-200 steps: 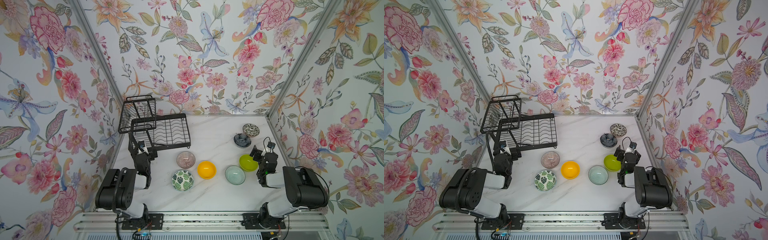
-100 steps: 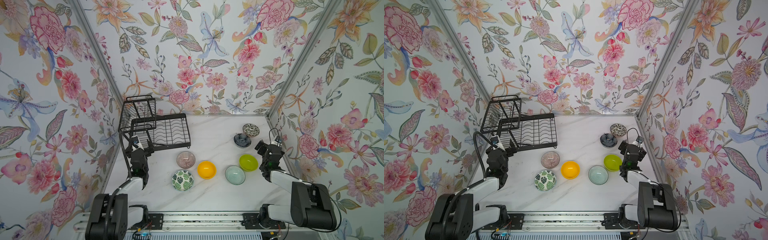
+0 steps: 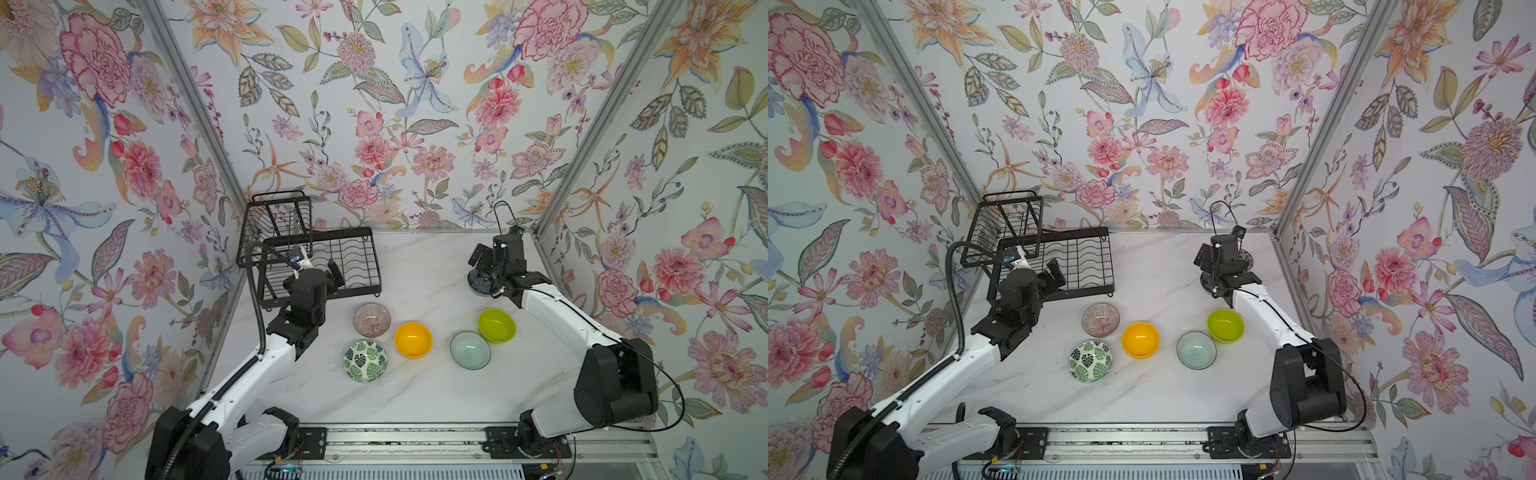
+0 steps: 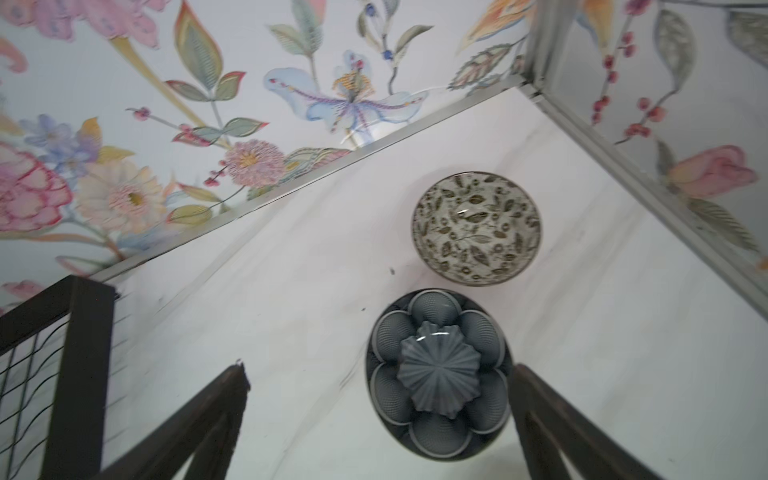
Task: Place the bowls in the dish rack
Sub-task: 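Raise both grippers and reach toward the black wire dish rack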
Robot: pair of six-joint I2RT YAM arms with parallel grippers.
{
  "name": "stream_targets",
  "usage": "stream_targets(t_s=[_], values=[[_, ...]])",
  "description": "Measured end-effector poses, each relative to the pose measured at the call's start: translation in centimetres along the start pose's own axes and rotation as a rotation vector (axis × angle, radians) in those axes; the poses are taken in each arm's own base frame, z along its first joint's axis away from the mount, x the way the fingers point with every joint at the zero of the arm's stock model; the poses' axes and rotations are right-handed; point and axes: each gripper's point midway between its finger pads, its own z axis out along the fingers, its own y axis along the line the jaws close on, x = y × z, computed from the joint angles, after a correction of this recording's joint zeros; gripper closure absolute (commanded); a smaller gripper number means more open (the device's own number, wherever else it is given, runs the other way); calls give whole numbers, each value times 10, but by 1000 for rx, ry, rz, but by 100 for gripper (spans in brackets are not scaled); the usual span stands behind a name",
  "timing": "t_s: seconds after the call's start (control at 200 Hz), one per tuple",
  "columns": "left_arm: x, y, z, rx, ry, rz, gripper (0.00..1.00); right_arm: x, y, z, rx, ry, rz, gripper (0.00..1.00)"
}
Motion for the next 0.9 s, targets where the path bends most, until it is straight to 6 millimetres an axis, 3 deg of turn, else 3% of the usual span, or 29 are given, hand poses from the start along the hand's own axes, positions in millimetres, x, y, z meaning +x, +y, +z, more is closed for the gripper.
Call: stream_targets(t_s=[0.085,0.15,0.26,0.465,0.515,0.666,0.766,0.896], values=[[-8,-43,21,29,39,33,1,11,22,2,-33,41,-13,1],[-3,-70,43,34,87,67,1,18,35,5,-48,74,-23,1],[28,-102,85,26,188,139,2,29,53,1,-70,111,-41,1],[108,-113,139,-37,393,251,12,47,62,-19,-87,166,-34,1],[122,-115,147,-38,431,265,19,48,59,-28,-89,167,-26,1],[155,-119,164,-40,497,281,27,46,52,-60,-104,149,2,1],[168,-120,173,-54,519,286,40,41,49,-74,-107,132,13,1],[182,-124,182,-46,548,288,69,46,36,-84,-79,132,15,1]])
